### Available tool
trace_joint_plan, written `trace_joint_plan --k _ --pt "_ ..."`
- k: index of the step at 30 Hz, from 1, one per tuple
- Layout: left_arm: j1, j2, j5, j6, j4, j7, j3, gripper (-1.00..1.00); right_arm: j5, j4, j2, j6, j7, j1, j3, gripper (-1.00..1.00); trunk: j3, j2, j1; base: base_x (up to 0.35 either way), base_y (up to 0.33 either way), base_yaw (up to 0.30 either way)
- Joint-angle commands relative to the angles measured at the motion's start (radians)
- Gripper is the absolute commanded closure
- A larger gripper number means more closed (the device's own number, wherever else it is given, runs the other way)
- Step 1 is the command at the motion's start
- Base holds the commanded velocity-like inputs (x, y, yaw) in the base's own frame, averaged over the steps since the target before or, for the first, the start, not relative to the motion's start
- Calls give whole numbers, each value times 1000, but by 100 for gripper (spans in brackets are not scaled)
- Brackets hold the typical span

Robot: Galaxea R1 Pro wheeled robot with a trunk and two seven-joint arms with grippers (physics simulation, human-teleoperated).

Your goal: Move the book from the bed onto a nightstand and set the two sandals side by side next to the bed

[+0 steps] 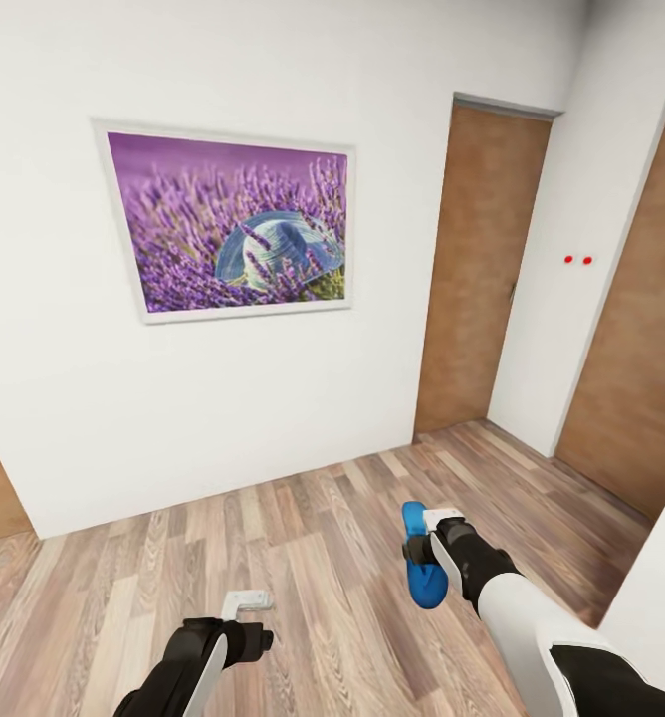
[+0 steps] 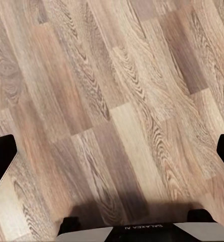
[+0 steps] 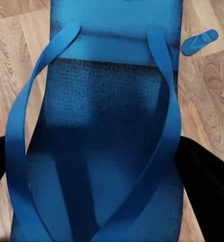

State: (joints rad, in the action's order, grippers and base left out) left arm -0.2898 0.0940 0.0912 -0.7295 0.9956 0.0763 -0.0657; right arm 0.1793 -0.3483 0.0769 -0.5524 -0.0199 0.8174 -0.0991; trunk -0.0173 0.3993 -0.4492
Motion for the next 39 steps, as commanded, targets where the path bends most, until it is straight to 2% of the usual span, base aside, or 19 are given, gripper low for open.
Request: trace_joint_plan --k 1,9,39 --pt "0 0 10 -4 1 8 -2 -100 8 -1 1 -4 0 0 -8 100 0 1 -1 252 209 -24" --pt "0 0 10 -4 0 7 -2 -100 8 -1 1 -4 1 0 -8 100 0 1 -1 252 209 -168" --pt "0 0 10 -4 0 8 -2 -100 8 -1 1 -4 3 -1 -8 100 0 1 -1 254 203 -271"
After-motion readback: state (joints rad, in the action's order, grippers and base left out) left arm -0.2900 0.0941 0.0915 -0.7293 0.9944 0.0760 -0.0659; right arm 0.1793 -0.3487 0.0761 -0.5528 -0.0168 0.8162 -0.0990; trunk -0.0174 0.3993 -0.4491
